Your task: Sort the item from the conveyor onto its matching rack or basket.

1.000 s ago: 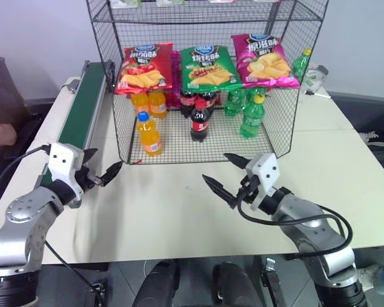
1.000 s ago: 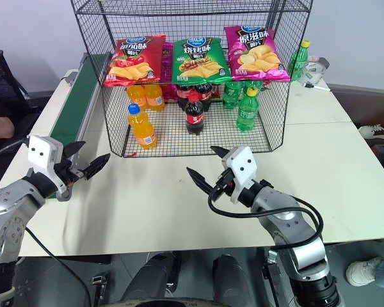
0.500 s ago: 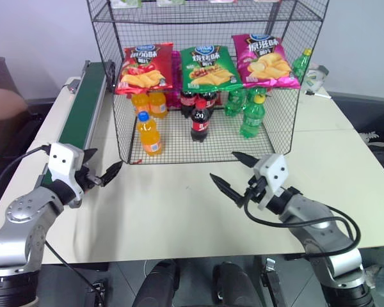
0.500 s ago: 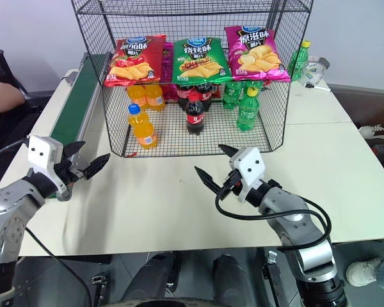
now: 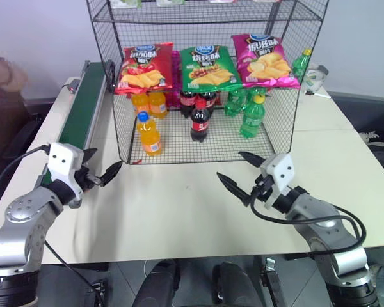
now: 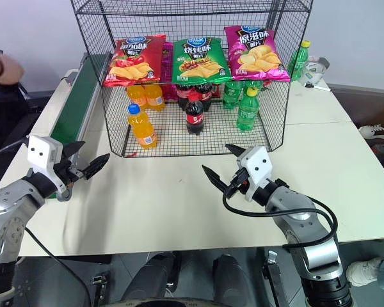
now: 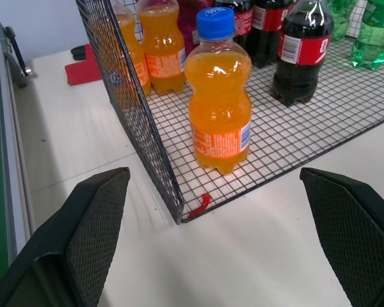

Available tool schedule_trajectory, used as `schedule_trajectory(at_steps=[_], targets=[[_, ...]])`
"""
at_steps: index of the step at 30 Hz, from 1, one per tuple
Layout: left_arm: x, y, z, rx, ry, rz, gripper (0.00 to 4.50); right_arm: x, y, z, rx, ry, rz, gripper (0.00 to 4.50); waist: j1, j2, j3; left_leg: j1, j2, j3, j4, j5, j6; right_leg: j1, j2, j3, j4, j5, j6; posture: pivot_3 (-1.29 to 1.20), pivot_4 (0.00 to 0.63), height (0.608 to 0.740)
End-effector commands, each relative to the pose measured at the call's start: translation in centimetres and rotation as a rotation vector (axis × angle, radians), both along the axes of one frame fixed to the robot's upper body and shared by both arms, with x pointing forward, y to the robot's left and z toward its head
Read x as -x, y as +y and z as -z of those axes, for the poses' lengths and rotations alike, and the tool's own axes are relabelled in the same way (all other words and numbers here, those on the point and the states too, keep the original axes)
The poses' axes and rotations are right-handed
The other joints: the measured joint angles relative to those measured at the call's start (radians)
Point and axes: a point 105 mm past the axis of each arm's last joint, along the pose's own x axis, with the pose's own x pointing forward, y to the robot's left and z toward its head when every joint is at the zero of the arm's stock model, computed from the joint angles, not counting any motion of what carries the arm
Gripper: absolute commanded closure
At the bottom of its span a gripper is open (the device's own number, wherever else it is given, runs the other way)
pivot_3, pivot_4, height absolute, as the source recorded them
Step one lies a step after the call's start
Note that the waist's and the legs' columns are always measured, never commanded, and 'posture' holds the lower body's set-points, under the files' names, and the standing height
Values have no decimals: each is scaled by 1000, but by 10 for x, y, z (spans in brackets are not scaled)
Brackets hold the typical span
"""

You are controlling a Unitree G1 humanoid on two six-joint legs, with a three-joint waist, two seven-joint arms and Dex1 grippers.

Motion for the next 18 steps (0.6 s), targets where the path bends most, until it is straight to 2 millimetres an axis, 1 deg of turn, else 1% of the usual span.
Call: schedule_trajectory(at_steps=[1, 10, 16, 18], targets=[[0, 5, -15, -13, -61, -10, 32, 0, -3, -8, -3, -43, 6, 0, 0, 0, 0, 0, 0, 0, 0, 0, 0, 0, 0, 0, 0, 0, 0, 0, 150, 740], [-1, 6, -14, 0, -56, -24, 32, -1, -4, -8, -3, -51, 9, 0, 0, 0, 0, 0, 0, 0, 0, 0, 0, 0, 0, 0, 0, 0, 0, 0, 150, 740], [-2, 9, -15, 12, -63, -52, 32, -2, 2, -10, -8, -54, -1, 0, 0, 0, 0, 0, 0, 0, 0, 0, 0, 0, 0, 0, 0, 0, 0, 0, 150, 740], [-3, 13, -17, 31, -76, -80, 32, -5, 2, -13, -12, -59, -1, 0, 0, 0, 0, 0, 0, 0, 0, 0, 0, 0, 0, 0, 0, 0, 0, 0, 150, 740]])
